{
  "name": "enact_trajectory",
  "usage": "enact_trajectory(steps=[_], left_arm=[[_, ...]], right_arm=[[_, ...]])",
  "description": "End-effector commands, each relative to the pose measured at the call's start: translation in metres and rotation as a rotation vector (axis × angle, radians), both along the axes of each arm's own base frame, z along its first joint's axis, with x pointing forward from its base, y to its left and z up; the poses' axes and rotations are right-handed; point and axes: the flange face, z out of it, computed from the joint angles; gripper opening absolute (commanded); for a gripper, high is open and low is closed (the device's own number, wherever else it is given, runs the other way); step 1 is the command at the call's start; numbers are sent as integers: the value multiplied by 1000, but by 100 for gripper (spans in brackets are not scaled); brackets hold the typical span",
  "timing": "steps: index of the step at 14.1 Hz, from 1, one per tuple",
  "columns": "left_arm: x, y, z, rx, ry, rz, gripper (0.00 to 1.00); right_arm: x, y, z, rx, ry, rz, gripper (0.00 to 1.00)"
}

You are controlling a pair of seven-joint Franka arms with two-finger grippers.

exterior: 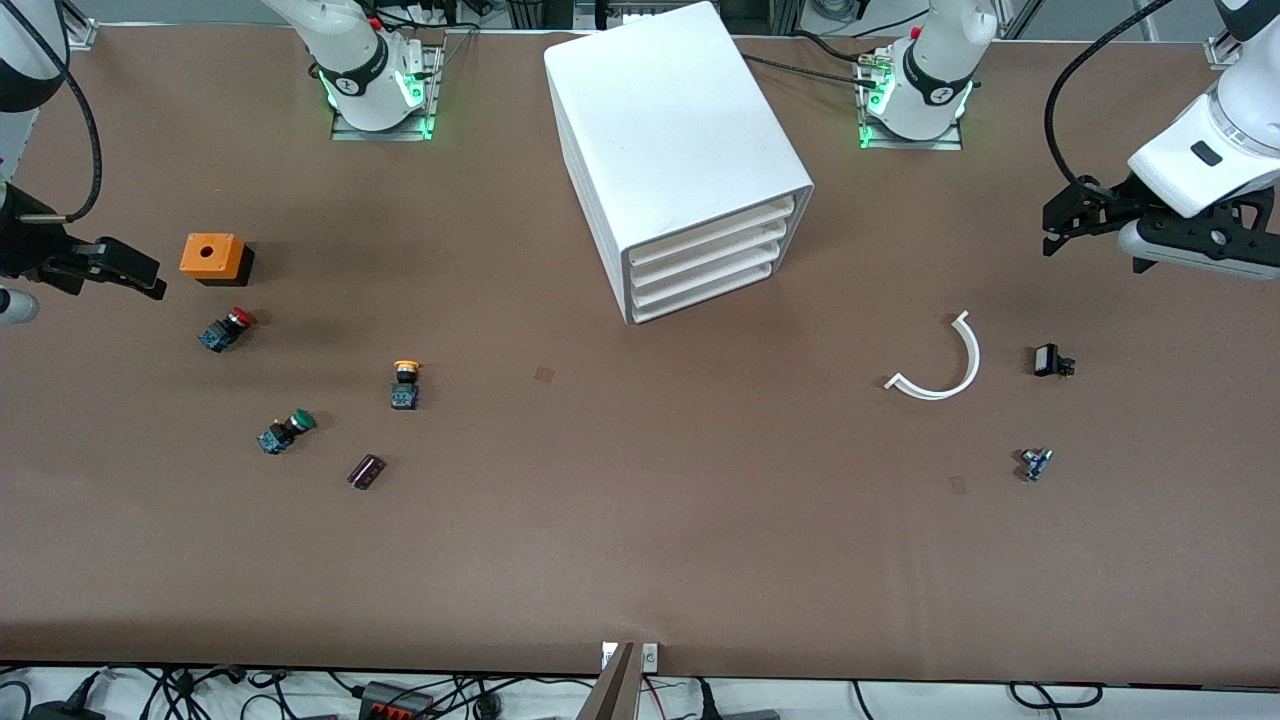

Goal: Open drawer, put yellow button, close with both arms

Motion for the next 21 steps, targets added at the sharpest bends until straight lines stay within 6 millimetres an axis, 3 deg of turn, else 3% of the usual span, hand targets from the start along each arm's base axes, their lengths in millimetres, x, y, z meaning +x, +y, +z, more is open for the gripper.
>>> enact_trajectory(steps=[1, 10, 11, 14, 16, 18, 21], left_arm=[[1, 2, 5, 19, 0, -21, 100], [0, 2, 4, 16, 12, -8, 100], [4, 1, -3, 15, 26, -12, 100], [16, -6, -3, 12, 83, -27, 100], [14, -16, -2, -79, 154, -27, 100], [16, -26, -16, -197, 225, -25, 100], [20, -46, -60, -329, 404, -42, 100]], right_arm=[[-4, 2, 1, -11, -11, 15, 100], [-3, 6, -1, -12, -8, 25, 100], [-2, 6, -2, -12, -8, 25, 100], [1, 11, -5, -13, -8, 31, 100], [3, 14, -11, -14, 3, 36, 100], [4, 15, -14, -11, 7, 37, 100], [5, 21, -14, -8, 7, 44, 100]])
